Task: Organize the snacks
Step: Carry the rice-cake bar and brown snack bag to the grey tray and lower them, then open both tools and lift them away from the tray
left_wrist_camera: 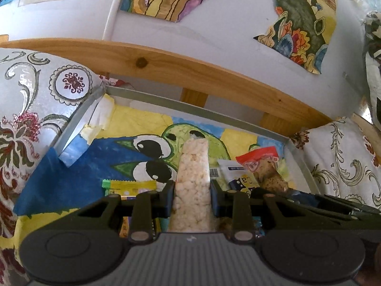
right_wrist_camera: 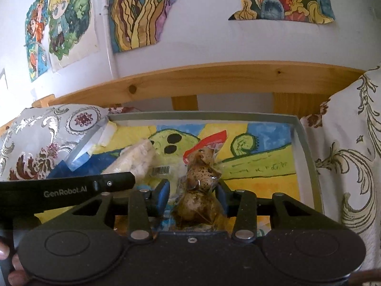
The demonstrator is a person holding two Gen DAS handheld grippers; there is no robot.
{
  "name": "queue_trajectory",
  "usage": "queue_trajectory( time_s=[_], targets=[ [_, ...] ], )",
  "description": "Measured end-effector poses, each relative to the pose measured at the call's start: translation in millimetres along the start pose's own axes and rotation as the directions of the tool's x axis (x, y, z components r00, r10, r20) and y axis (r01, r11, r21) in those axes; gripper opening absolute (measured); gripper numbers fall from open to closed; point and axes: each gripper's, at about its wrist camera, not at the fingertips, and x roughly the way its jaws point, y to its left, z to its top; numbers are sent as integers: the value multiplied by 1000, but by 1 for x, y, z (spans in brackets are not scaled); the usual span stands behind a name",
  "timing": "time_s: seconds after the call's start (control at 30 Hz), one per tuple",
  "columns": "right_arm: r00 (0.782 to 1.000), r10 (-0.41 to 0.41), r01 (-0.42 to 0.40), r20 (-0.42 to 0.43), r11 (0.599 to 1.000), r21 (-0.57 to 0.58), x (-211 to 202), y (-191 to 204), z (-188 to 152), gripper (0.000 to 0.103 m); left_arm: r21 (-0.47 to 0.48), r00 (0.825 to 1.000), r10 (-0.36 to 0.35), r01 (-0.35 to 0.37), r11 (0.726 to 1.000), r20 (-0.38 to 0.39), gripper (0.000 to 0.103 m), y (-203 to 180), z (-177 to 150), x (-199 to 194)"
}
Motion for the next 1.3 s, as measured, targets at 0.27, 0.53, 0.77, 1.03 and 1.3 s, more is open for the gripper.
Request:
queue_trajectory(
  time_s=[0.27,0.53,0.77,1.03,1.3],
  targets=[
    [1000,-26,26,5,1000,-12,-3,0,-4,50,-19,1000,18,-18,1000,-21,37,2,-3,2],
    [998,-47,49,32,998,-41,-12,1,-2,71,-32,999,36,-37,999,-15,60,-1,-2,-2],
    [997,-67,69,41,996,-50,-19,-1,-1,81,-70,999,54,-53,996,8,78,3,-1,-8],
    [994,-88,92,60,993,-69,-28,0,1,93,-58,997,66,-64,996,44,91,-3,1,-17],
    [990,-119,124,78,990,-66,-39,-2,4,100,-69,993,90,-85,994,70,100,0,3,-29]
  ],
)
